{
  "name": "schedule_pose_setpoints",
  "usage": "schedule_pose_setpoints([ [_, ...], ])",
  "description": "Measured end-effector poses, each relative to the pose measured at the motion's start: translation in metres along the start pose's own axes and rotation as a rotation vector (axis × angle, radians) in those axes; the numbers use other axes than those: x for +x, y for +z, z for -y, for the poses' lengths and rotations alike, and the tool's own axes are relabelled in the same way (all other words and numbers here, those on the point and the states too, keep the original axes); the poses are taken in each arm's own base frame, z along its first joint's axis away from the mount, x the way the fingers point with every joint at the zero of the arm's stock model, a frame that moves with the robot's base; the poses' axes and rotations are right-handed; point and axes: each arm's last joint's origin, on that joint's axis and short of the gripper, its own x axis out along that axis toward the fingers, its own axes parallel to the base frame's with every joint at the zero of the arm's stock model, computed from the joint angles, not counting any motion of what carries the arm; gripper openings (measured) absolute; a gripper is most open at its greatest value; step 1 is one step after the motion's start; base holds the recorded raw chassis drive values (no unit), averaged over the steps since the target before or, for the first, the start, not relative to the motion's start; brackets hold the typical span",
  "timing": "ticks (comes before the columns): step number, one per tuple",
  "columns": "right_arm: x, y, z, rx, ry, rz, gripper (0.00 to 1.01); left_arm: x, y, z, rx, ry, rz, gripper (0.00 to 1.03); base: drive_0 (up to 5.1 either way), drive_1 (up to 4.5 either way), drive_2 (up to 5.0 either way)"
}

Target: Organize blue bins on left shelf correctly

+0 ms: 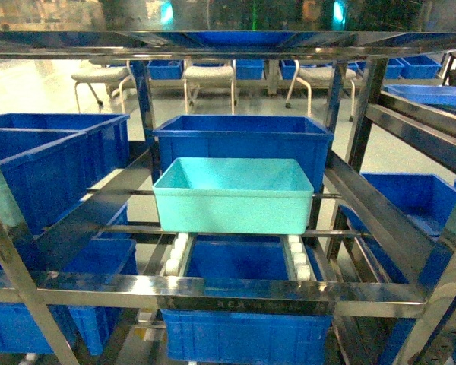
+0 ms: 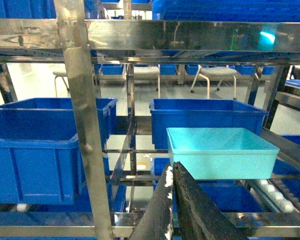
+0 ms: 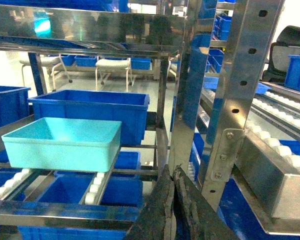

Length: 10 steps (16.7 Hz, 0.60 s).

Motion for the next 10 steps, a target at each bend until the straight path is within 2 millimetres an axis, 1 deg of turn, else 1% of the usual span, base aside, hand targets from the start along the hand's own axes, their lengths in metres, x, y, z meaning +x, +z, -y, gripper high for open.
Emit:
schedule_pose_setpoints([
  [2,-0.002,0.0,0.0,0.0,0.0,0.0,0.02,-0.003,-0.001,0.0,0.0,0.001,-0.008,0.02,0.0,0.0,0.0],
  [3,-0.004,0.0,0.0,0.0,0.0,-0.001,0.02,-0.01,-0.007,0.0,0.0,0.001,-0.052,0.02,0.0,0.0,0.0],
  [4,-0.009,-0.006,0.0,0.0,0.0,-0.047,0.02,-0.012,0.0,0.0,0.0,0.0,0.007,0.02,0.0,0.0,0.0],
  [5,-0.014,-0.003,0.0,0.0,0.002,-0.007,0.02,-0.012,-0.004,0.0,0.0,0.001,-0.021,0.02,0.0,0.0,0.0],
  [10,-0.014,-0.003,0.0,0.0,0.002,-0.011,0.02,-0.012,-0.004,0.0,0.0,0.001,-0.016,0.02,0.0,0.0,0.0],
])
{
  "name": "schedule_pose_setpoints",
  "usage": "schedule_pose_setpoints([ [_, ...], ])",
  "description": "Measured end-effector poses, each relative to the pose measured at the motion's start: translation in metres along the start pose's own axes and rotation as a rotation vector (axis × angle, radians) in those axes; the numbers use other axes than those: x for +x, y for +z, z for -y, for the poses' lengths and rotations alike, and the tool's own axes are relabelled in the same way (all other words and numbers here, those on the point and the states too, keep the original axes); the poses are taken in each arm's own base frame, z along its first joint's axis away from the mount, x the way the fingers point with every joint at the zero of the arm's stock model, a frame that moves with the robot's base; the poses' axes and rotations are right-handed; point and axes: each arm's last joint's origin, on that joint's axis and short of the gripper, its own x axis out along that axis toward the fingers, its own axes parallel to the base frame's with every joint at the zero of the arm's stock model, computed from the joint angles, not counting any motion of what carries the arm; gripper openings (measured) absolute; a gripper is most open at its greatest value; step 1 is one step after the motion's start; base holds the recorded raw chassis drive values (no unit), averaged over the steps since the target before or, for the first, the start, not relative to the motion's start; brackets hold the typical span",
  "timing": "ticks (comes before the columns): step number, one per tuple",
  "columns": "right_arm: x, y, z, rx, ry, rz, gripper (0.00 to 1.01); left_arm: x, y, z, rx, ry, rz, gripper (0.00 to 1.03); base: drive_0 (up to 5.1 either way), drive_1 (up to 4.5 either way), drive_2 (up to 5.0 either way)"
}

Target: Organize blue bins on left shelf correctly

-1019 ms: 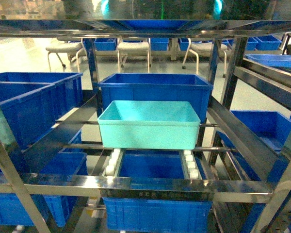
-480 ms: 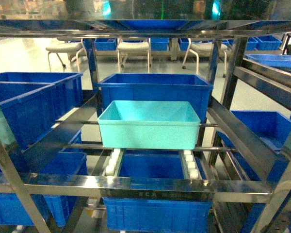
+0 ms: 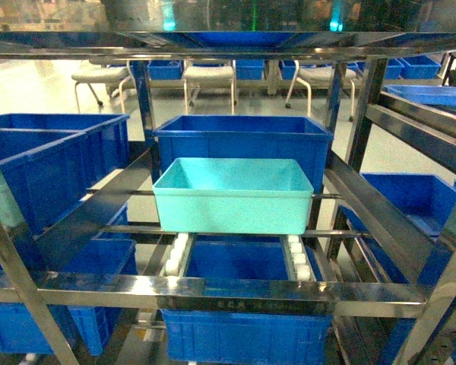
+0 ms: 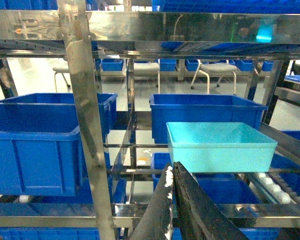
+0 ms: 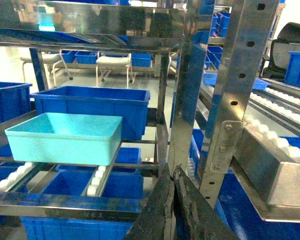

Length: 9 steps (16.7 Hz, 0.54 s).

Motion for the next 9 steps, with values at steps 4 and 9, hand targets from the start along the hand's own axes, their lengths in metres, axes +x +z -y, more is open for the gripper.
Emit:
schedule_pose_setpoints([
  [4,0.0,0.0,0.0,0.0,0.0,0.0,0.49,0.0,0.0,0.0,0.0,0.0,0.0,0.51,0.0,0.0,0.0],
  [9,0.0,0.0,0.0,0.0,0.0,0.0,0.98,0.0,0.0,0.0,0.001,0.0,0.0,0.98,0.0,0.0,0.0],
])
